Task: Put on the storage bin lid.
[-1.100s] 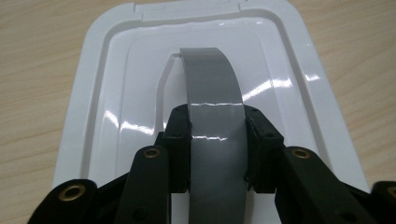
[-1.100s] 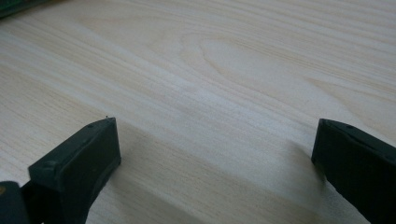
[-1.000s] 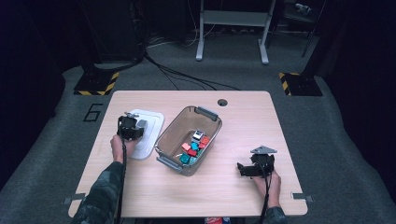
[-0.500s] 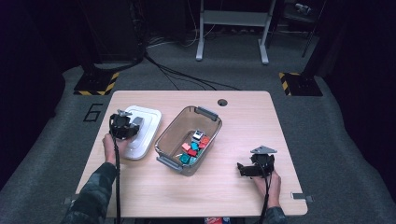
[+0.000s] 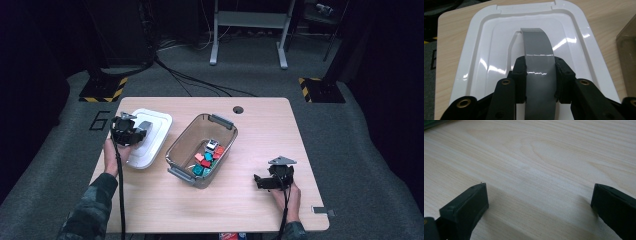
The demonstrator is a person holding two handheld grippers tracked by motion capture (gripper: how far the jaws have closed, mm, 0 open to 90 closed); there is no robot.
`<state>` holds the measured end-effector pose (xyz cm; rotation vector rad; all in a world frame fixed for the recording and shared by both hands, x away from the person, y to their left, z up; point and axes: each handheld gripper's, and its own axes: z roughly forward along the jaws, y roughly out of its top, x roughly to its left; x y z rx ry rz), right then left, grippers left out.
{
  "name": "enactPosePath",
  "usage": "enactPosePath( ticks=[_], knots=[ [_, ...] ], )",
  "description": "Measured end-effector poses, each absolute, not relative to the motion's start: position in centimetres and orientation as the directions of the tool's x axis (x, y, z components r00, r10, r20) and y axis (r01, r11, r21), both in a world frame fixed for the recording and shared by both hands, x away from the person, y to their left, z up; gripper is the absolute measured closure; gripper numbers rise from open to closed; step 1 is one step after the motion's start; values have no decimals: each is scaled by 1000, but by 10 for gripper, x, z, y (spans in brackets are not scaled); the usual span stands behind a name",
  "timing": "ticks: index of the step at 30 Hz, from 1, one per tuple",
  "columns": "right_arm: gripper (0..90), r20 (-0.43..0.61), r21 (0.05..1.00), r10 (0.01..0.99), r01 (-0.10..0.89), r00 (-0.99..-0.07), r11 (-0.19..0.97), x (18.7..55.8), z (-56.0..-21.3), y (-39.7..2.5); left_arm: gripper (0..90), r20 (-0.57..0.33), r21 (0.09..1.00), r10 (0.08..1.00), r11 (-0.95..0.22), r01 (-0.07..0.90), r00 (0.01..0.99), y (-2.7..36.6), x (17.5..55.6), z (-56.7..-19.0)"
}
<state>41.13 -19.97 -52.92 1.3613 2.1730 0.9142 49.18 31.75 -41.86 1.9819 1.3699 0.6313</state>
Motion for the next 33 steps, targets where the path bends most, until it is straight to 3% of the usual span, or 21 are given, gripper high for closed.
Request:
enactPosePath(
  ticks=[18, 33],
  knots=[
    [6, -4, 716, 901, 627, -435, 306, 411, -529, -200, 668, 31, 755, 929, -264, 600, 370, 312, 473, -352],
    [6, -3, 716, 901, 628, -434, 305, 411, -529, -200, 668, 18, 762, 877, -323, 562, 479, 261, 459, -315]
  ],
)
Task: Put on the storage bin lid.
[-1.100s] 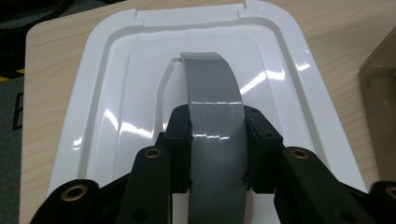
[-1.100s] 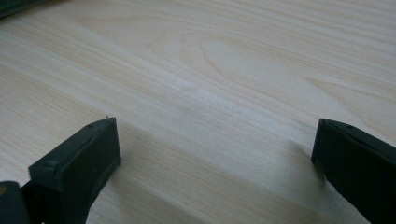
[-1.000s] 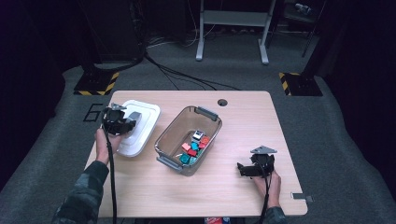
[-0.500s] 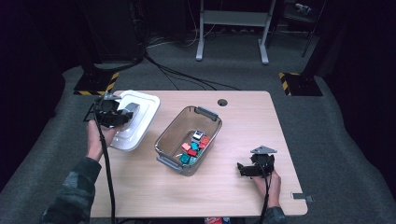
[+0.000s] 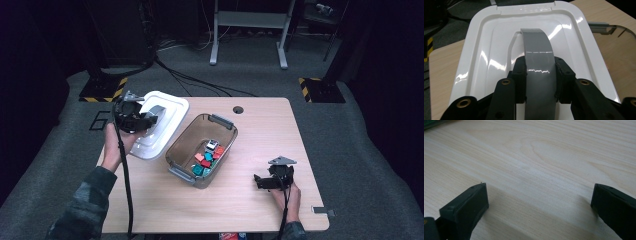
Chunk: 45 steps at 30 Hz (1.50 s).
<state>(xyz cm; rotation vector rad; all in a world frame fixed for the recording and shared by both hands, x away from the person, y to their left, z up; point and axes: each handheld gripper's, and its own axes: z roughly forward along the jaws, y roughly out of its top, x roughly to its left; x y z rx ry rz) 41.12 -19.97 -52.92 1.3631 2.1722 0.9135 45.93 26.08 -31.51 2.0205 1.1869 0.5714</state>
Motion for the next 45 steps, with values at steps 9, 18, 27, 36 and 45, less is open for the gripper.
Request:
enactPosePath(
  ticks=[9, 18, 27, 36, 45],
  knots=[
    [6, -3, 716, 901, 628, -434, 305, 411, -529, -200, 668, 12, 761, 842, -357, 542, 539, 224, 458, -315],
    [6, -1, 718, 904, 629, -428, 299, 411, -529, -199, 668, -2, 741, 809, -393, 545, 588, 191, 459, -328],
    [7, -1, 718, 904, 629, -428, 298, 411, -529, -199, 668, -23, 725, 795, -404, 557, 606, 168, 459, -342],
    [7, -3, 716, 901, 628, -434, 305, 411, -529, -200, 667, -31, 711, 783, -420, 564, 622, 151, 458, -355],
    [7, -3, 717, 902, 628, -433, 304, 411, -529, -200, 666, -29, 711, 783, -421, 563, 622, 137, 456, -363]
  ],
)
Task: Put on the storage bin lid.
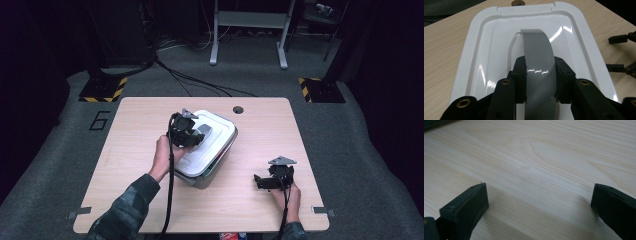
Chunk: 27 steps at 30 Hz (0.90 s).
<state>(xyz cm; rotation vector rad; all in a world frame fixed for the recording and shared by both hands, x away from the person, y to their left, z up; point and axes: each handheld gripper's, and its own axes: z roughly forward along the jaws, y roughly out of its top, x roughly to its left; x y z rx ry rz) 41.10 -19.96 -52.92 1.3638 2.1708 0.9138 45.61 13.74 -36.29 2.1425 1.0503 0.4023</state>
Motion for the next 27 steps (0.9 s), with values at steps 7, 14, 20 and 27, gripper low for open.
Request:
enactPosePath(
  ticks=[7, 14, 20, 27],
  knots=[
    [7, -3, 717, 902, 628, -432, 304, 411, -529, -200, 667, -23, 711, 788, -420, 564, 615, 129, 455, -369],
    [7, -3, 717, 902, 628, -432, 303, 411, -529, -200, 666, -4, 715, 798, -419, 560, 602, 124, 452, -371],
    [7, -3, 717, 902, 628, -431, 303, 411, -529, -200, 664, 2, 719, 807, -411, 561, 590, 123, 448, -371],
    [7, -3, 717, 902, 628, -432, 303, 411, -529, -200, 660, 9, 722, 811, -410, 558, 585, 117, 443, -376]
  ],
)
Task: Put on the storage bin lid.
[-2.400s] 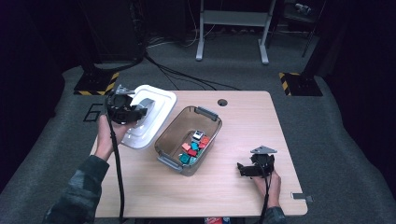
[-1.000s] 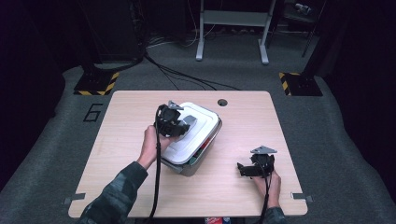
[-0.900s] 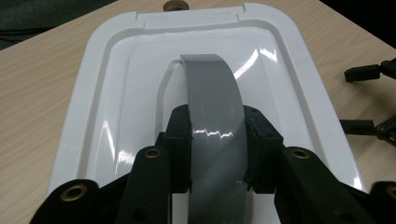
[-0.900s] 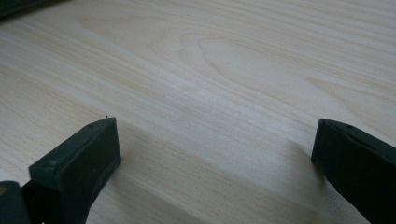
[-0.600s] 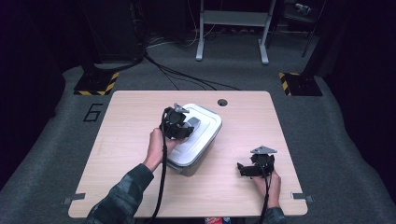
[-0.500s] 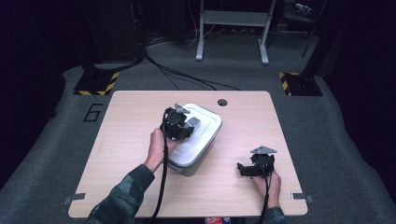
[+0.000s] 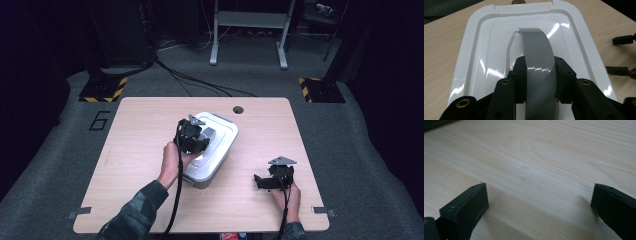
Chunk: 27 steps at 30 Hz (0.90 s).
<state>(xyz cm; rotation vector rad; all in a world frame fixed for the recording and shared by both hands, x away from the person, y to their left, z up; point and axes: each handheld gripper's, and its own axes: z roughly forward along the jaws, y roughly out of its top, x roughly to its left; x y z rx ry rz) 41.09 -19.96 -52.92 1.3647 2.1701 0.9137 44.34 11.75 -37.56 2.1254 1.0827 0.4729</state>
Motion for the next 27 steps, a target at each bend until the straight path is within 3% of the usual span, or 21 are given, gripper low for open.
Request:
enactPosePath(
  ticks=[6, 21, 27],
  knots=[
    [7, -3, 717, 902, 628, -431, 303, 411, -529, -200, 644, 26, 718, 813, -419, 555, 581, 114, 443, -378],
    [7, -1, 716, 903, 631, -430, 301, 411, -529, -199, 258, 0, 731, 813, -397, 555, 582, 137, 442, -371],
    [7, 4, 715, 904, 633, -427, 296, 410, -529, -199, 172, -4, 745, 816, -383, 546, 578, 156, 437, -365]
  ],
)
